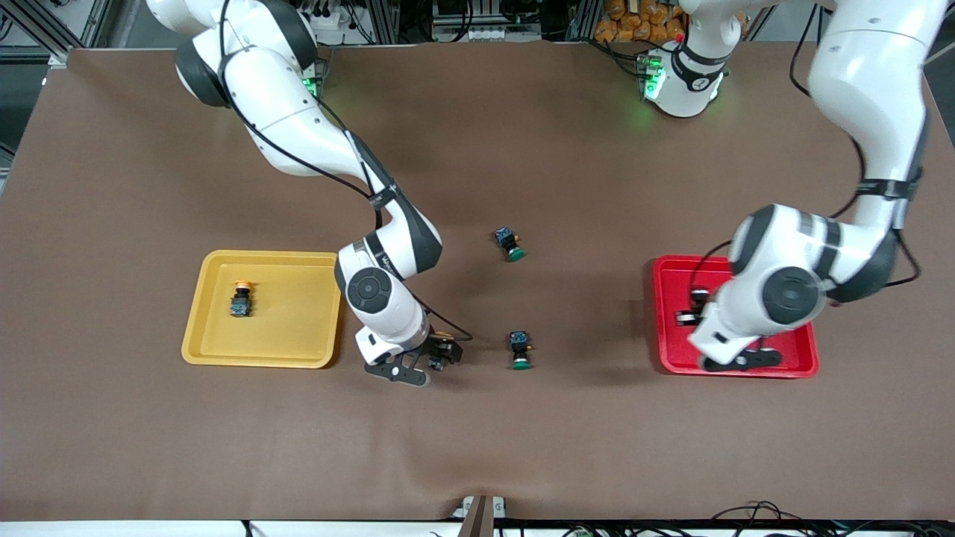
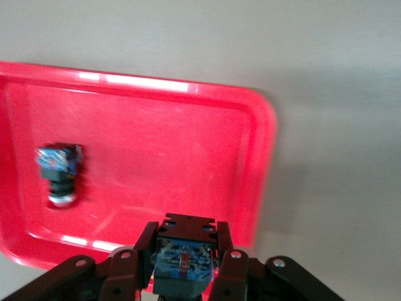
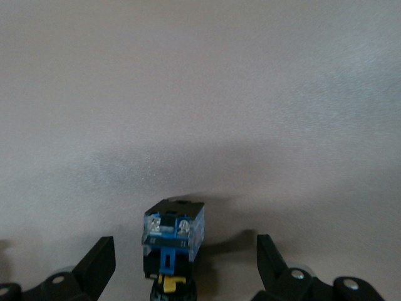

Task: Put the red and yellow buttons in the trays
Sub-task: 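Grasp a second orange button with the right gripper while the left gripper carries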

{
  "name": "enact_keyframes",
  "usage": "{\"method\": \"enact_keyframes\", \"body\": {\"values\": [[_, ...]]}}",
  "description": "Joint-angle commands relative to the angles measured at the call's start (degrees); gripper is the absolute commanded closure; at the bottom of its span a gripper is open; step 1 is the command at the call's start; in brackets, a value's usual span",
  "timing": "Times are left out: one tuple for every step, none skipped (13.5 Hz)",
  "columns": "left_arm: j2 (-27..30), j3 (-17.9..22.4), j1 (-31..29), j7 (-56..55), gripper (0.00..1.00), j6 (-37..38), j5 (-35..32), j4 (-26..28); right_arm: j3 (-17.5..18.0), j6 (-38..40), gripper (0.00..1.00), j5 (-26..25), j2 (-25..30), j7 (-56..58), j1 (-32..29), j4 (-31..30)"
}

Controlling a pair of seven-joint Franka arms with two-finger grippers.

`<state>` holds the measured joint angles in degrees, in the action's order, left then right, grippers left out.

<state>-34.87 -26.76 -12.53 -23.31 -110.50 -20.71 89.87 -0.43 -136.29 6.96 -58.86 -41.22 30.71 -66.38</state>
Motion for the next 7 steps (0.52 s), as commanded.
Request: {"method": "enact_keyframes", "body": {"values": [[0.1,-0.7,-3.5,4.6,1.00,-5.1,0.3,3.8,-0.6,0.9,0.00,0.9,-2.1,-1.0,0.1,3.7],[0.1,-0.7,-4.8,6.2,1.00,-7.8,-0.1,5.6,-0.6,0.9,0.00,0.9,-2.3,-1.0,0.1,3.7],[-0.2,-0.6,-6.1,7.7,1.00,-10.5,-0.2,7.1,-0.6,0.9,0.00,0.9,-2.4,-1.0,0.1,3.7],[-0.7,-0.6,-7.5,8.4,1.00,-13.5,-0.2,8.9,-0.6,0.9,0.17,0.9,-2.3,-0.8,0.1,3.7],[-0.7,-0.5,-7.9,8.6,1.00,-16.7,-0.8,10.8,-0.6,0.9,0.43,0.9,-2.3,-0.8,0.0,3.7],[-1.0,-0.4,-8.6,8.6,1.00,-19.4,-2.7,12.4,-0.6,0.9,0.69,0.9,-2.4,-0.8,0.1,3.7],[-1.6,-0.4,-9.9,8.6,1.00,-20.8,-4.2,13.0,-0.6,0.9,0.95,0.9,-2.3,-0.8,0.1,3.7]]}}
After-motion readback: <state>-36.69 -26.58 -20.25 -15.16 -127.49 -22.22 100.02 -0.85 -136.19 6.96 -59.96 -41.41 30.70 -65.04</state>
